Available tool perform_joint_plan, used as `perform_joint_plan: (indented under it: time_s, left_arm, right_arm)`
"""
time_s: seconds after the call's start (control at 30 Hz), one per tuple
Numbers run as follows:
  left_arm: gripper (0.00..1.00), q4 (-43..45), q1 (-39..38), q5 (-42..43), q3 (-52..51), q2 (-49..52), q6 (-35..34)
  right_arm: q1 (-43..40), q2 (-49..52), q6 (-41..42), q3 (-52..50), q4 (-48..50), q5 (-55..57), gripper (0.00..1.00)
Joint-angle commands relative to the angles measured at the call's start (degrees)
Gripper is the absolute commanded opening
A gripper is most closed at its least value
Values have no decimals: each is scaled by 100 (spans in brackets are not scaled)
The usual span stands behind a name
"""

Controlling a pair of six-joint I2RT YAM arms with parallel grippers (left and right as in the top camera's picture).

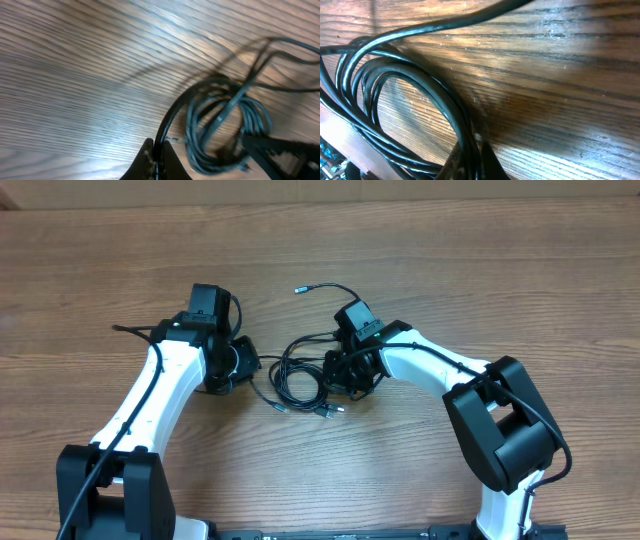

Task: Untangle cables
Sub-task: 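Pull the left gripper leftward, drawing a cable out of the bundle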

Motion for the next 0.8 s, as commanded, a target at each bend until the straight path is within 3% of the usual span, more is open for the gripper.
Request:
perform_joint_plan:
  time_s: [0.0,0.37,0.43,0.53,0.77]
  left_arm:
    - [4,-33,24,-739,48,-70,127]
    - [9,-81,24,-826,42,146,129]
    - [15,-98,24,-824,42,236,129]
    - [34,-142,24,-796,42,369,127]
    - [39,-138,24,195,44,474,238]
  right_arm:
    - [11,61,39,-39,11,208,4]
    - [11,61,39,-39,11,208,4]
    - [11,61,39,-39,11,208,4]
    - [11,61,39,-39,13,208,4]
    - [11,61,39,-39,13,208,4]
